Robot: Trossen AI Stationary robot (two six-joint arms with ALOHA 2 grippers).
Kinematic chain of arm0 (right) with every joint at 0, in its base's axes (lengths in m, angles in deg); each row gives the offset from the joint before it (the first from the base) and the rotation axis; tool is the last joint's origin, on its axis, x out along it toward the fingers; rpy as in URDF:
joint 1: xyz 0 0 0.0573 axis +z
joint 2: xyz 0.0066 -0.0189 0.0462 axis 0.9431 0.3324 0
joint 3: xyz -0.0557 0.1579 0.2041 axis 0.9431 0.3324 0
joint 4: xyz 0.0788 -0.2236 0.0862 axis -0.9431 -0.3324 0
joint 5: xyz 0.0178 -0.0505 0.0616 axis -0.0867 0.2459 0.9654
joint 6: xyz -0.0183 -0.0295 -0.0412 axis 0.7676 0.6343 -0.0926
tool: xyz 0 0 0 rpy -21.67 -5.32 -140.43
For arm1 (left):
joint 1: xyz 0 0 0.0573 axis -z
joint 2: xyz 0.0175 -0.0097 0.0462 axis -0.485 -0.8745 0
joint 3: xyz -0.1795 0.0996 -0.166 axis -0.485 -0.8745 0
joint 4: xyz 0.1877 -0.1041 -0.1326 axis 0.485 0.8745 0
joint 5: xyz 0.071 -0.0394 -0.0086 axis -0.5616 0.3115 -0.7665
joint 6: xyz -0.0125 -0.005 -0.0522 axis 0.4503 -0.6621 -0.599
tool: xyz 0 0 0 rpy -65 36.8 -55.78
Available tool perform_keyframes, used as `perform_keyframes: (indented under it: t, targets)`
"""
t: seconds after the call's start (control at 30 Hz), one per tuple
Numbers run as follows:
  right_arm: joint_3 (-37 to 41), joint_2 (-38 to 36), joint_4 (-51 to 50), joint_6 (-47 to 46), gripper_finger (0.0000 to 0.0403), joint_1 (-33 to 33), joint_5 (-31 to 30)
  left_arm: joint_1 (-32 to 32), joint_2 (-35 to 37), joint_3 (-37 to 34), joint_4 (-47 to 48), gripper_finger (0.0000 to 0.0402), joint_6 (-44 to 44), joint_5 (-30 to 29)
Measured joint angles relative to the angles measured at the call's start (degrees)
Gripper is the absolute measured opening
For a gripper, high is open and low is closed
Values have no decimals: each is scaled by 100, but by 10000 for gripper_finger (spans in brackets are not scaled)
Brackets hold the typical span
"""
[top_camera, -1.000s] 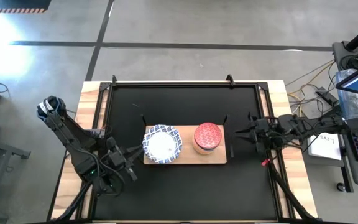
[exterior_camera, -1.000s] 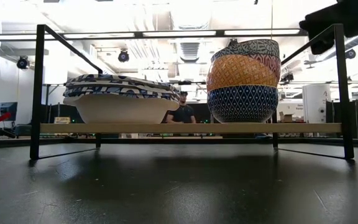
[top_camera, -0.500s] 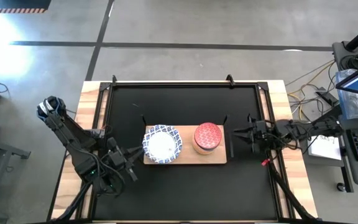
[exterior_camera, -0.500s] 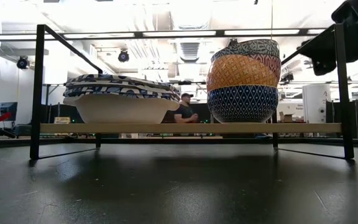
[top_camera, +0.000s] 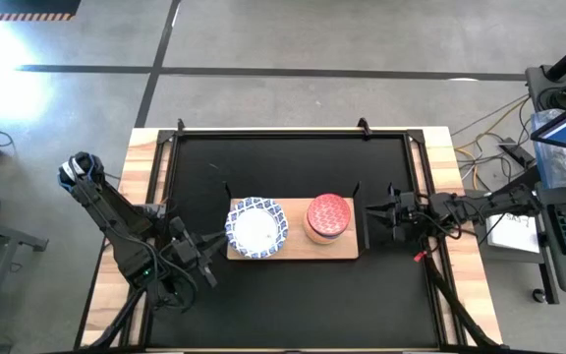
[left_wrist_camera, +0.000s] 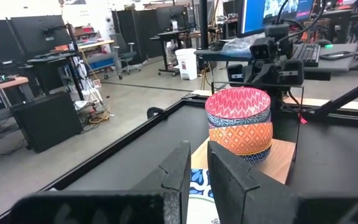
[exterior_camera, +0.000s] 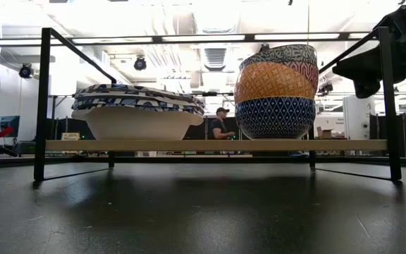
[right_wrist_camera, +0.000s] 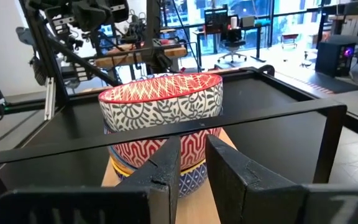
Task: Place and stack bowls onto a shelf
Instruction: Return to Home Position
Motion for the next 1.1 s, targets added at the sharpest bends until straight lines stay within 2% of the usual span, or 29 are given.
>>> perform_keyframes:
  t: [0.13, 0.3, 0.8, 0.97, 1.1]
  targets:
    - [0, 2, -20, -66, 63, 0, 0, 0, 0, 0, -5, 36, 0, 76]
    - [2, 2, -22, -66, 63, 0, 0, 0, 0, 0, -37, 36, -2, 651]
    - [7, 2, -22, 284, 63, 0, 0, -24, 0, 0, -64, 36, -6, 3936]
    - [9, 2, -22, 286, 63, 0, 0, -219, 112, 0, -116, 36, -4, 4492]
    - [11, 2, -15, 286, 63, 0, 0, -561, 195, 0, -173, 36, -4, 4507]
